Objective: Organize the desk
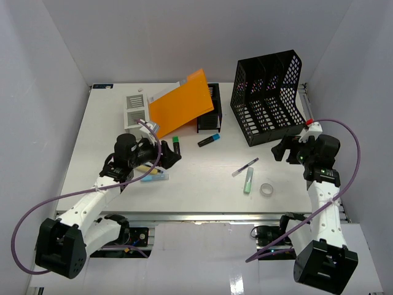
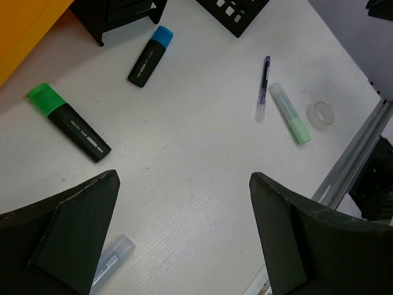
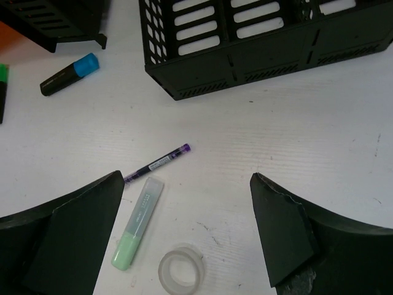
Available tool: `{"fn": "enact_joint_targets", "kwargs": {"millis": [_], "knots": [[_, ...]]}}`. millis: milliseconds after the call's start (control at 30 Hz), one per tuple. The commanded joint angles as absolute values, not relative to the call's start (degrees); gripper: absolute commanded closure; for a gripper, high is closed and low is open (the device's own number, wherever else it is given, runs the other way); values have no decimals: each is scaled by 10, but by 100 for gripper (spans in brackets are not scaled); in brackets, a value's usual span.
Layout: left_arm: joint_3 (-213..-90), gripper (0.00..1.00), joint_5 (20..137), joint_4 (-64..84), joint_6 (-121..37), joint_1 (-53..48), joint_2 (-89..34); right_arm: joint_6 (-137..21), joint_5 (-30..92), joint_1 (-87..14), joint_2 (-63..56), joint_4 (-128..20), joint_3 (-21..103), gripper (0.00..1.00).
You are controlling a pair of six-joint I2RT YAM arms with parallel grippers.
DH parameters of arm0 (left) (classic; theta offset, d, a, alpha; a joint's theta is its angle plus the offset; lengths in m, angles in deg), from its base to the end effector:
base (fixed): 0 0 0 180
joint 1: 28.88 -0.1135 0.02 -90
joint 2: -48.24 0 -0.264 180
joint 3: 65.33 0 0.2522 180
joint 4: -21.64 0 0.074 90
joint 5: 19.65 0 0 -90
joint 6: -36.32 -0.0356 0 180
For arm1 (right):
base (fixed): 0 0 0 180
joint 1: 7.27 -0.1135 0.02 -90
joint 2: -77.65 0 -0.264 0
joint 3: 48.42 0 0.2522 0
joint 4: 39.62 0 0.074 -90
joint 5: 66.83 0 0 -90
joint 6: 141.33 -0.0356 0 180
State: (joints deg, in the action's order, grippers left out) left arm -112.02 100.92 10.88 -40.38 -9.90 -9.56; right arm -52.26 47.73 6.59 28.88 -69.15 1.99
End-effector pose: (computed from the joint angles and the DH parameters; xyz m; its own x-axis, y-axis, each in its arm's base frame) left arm 0.2059 -0.0899 0.2493 -0.5099 -0.0341 -0.8596 0.6258 0.6708 -0.3979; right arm 0.1901 -0.0317 0.2695 -0.4563 0.1278 -0.8806 -0.1314 0.9691 0.2087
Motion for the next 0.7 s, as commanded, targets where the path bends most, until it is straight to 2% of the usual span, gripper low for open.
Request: {"fn": "enact_joint_targets", "kwargs": {"millis": [0,67,167,300,367,667], "knots": [[-1159,2,981,131,-497,-85,-125,-476,553,67,325,-673,30,10],[-1173,4,984,137,-521,-86,-145,-439,588,67,344,-676,20,10],[-1192,7,960,139,-570,-84,-168,-360,705,66,365,-683,1,10],[-1209,7,913,151,-607,-81,-195,-250,803,55,361,-730,16,10],[-1220,2,897,158,-622,-79,-208,-221,814,46,342,-751,31,10],[-1240,2,750,246,-750,-15,-308,-221,858,42,324,-745,16,10]]}}
